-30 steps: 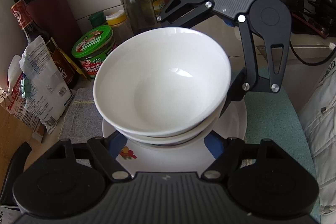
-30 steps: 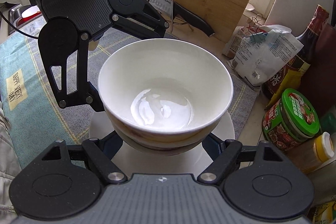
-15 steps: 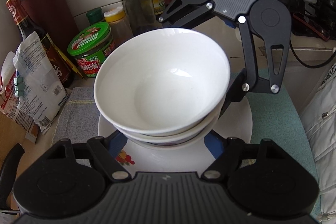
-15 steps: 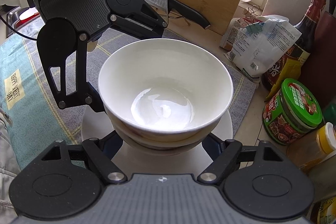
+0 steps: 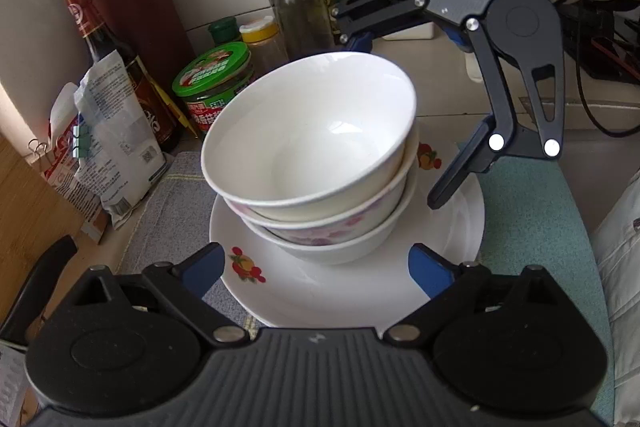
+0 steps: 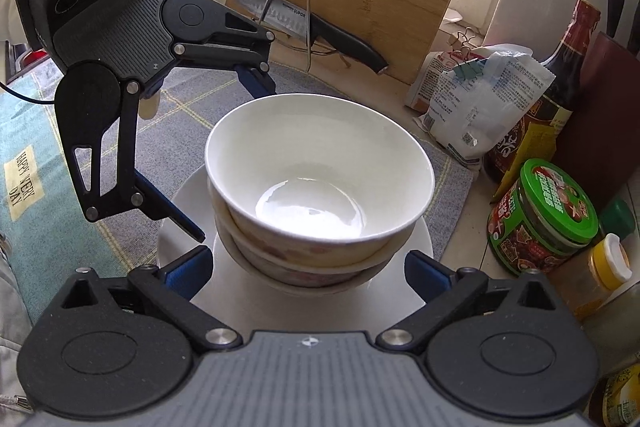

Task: Organize plates and bowls

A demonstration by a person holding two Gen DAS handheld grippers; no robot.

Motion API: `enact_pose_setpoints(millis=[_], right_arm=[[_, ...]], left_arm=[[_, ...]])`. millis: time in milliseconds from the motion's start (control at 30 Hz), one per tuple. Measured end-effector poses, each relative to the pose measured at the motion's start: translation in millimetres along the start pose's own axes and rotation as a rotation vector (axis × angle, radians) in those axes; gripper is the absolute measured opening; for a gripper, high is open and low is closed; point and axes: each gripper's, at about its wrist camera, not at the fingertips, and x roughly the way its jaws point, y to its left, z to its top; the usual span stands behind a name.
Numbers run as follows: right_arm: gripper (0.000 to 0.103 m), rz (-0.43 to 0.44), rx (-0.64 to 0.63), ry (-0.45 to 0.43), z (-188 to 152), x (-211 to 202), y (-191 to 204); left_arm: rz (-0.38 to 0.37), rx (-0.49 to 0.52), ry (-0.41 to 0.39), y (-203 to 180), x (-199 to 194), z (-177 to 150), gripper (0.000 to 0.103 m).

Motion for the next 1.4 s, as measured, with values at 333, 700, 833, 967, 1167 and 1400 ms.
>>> enact_pose_setpoints(millis=[333, 700, 833, 967, 1167, 1400], right_arm=[[0.103, -0.067, 0.070, -0.021, -4.0, -13.5, 15.1], [0.103, -0.490, 0.599, 0.117, 1.8, -39.1, 82.1], [0.103, -0.567, 0.749, 0.122, 5.5, -53.0, 106.9], [0.103, -0.609, 0.811, 0.090, 14.7, -70.3, 129.9], [0.103, -0.656, 0.852, 0.054, 24.4, -88.8, 148.8], [0.103, -0.660, 0.875, 0.037, 23.6, -95.7, 155.0]], left_arm=[[0.235, -0.302, -0.138, -14.5, -51.0, -12.3, 0.102], [0.379, -0.642, -0.114, -41.6, -104.9, -31.4, 0.102], [0.395, -0.706, -0.074, -45.1, -125.3, -38.2, 0.102], [0.417, -0.712, -0.030, -49.6, -137.1, -39.5, 0.102], [0.422, -0.691, -0.017, -58.1, -149.8, -37.3, 0.102], [0.428, -0.677, -0.023, -64.4, -156.2, -31.8, 0.102]])
